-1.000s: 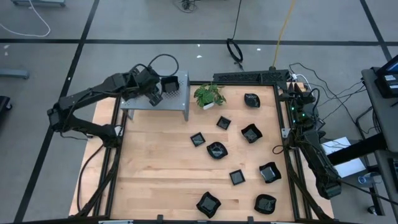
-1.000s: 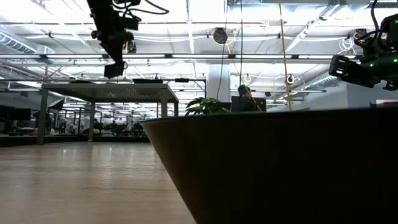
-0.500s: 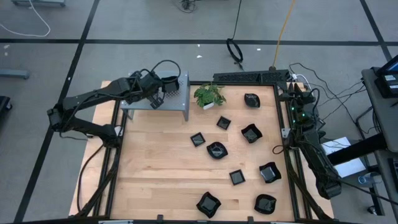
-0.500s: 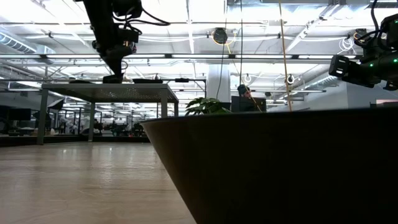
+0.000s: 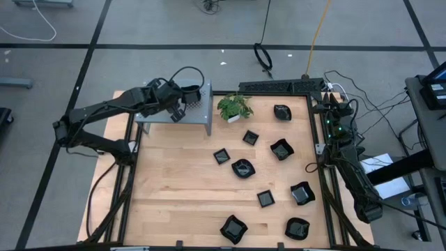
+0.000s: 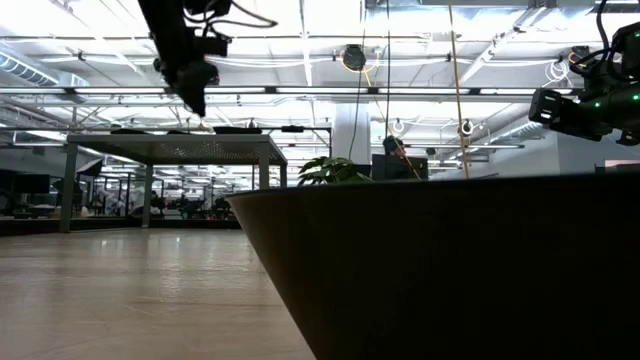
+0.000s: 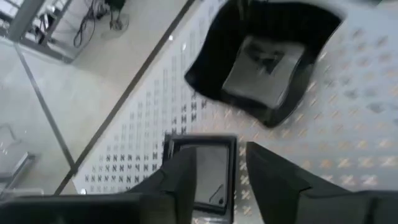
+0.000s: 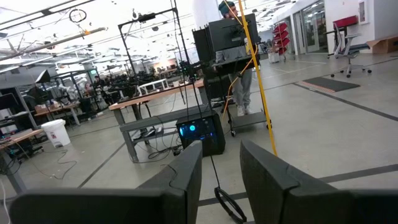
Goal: Pick & Place Mini shaped plates
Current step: Stack the black leaf shaped plate on top of the other black leaf shaped plates on the shelf
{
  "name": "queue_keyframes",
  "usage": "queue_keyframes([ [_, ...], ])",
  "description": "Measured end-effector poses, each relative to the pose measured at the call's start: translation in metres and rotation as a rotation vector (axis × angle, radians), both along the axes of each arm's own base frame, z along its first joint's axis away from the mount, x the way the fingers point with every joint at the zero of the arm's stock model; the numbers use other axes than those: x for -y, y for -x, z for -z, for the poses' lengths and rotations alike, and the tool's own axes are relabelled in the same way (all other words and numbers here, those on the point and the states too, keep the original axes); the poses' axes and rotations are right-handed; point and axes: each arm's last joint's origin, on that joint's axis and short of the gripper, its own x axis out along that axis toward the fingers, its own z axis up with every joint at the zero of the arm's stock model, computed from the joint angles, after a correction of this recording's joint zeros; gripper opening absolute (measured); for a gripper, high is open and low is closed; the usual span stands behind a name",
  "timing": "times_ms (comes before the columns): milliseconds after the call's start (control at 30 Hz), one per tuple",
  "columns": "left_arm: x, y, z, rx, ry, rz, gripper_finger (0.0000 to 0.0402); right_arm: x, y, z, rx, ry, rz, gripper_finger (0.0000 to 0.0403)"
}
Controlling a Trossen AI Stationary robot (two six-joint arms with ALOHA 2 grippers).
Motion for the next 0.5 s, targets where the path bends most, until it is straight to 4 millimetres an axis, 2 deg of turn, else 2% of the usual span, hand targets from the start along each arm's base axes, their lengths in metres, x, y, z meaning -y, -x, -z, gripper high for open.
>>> queue_keyframes([
  [200,0.008,-0.007,-0.027,0.091,-0.040,0.047,0.0186,0.000,0.000,0.000,0.000,0.000,0.000,0.0100],
  [500,0.018,-0.027,-0.045,0.326,-0.054,0.172,0.0191,0.000,0.000,0.000,0.000,0.000,0.000,0.0100],
])
